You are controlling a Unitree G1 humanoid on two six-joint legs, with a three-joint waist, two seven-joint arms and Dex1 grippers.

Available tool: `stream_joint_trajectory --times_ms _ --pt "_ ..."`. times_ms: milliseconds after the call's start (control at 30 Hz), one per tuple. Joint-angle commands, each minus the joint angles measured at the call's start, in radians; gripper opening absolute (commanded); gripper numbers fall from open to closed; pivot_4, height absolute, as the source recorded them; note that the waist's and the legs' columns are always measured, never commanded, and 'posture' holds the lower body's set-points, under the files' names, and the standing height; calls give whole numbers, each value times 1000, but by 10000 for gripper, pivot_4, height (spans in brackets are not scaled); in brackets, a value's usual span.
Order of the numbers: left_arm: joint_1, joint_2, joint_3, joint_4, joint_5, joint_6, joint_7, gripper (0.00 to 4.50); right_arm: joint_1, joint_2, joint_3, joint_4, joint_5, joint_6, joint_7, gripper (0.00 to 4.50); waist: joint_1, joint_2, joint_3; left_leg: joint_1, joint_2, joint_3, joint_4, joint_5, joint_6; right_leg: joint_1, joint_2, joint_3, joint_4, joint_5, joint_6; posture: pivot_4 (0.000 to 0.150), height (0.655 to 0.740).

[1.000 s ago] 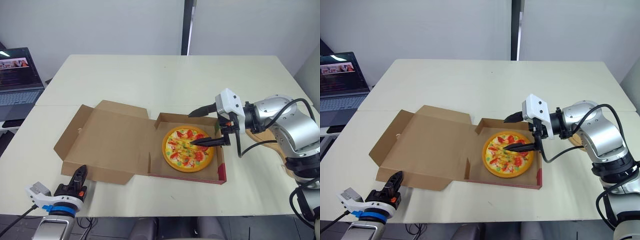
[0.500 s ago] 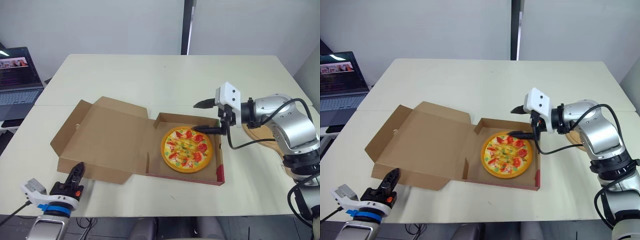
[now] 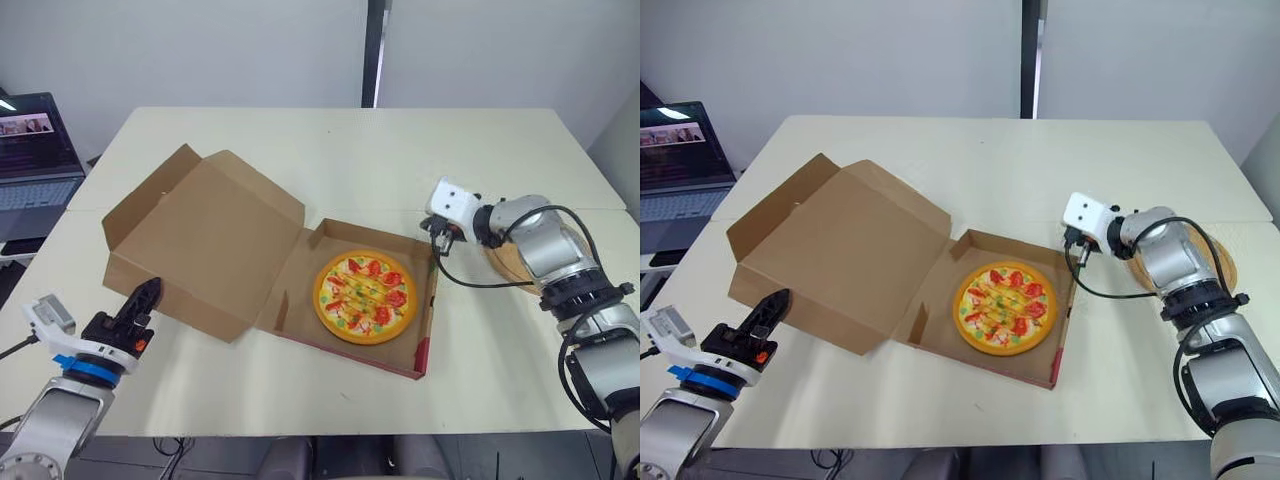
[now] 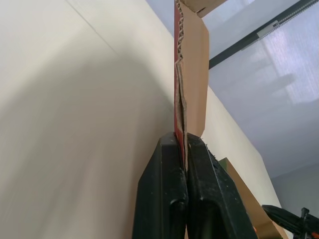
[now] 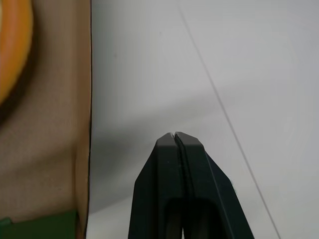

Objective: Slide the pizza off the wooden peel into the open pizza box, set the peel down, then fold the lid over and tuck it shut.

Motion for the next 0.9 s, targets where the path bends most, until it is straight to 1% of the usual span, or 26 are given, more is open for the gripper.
stream_joint_trajectory --times_ms 33,100,167,300,367,400,533,633,733,900 --pt "-83 73 0 67 50 37 -76 0 -32 -12 0 24 -20 -61 64 316 -1 0 0 0 0 -1 0 0 0 0 0 -1 -1 0 0 1500 7400" --pt "-149 116 -21 123 91 67 -125 0 -21 -25 2 13 -17 -77 116 316 -2 0 0 -1 0 -2 -2 0 0 -1 1 -1 -2 0 0 1500 7400" --pt "-236 159 -56 187 144 93 -181 0 0 -40 -9 -40 13 -63 188 316 -2 0 0 -3 -1 -4 -3 0 0 -3 1 -1 -2 0 0 1500 7400" --pt "-474 236 -181 341 309 126 -336 0 86 -93 -33 -222 91 3 327 316 2 0 0 -11 -2 -8 -2 0 -1 -9 0 -5 -2 1 0 1500 7400" --pt "-610 254 -257 431 405 126 -428 0 144 -118 -49 -339 132 58 364 316 6 0 0 -13 -3 -8 -1 0 -1 -10 0 -5 -2 1 0 1500 7400" --pt "-655 256 -277 466 439 128 -461 0 164 -125 -56 -381 144 81 372 316 3 0 0 -14 -3 -9 -1 0 -1 -11 -1 -6 -2 1 0 1500 7400" --pt "-866 244 -385 639 622 85 -613 0 246 -131 -91 -576 206 227 358 316 -5 0 0 -15 -4 -8 -1 0 -1 -15 -1 -4 -1 2 0 1500 7400" --pt "-969 224 -427 739 721 58 -701 0 310 -133 -101 -702 239 311 332 316 -14 0 0 -16 -3 -7 -1 0 -1 -16 -1 -4 -1 2 0 1500 7400" --pt "-1039 201 -449 815 799 37 -767 0 373 -120 -108 -818 267 397 288 316 -18 0 0 -17 -3 -7 0 0 -1 -17 -1 -4 0 3 0 1500 7400" --pt "-1089 173 -456 882 892 7 -840 0 458 -94 -106 -967 315 513 218 316 -23 0 0 -18 -4 -7 1 0 -1 -18 -2 -4 0 3 1 1500 7400"
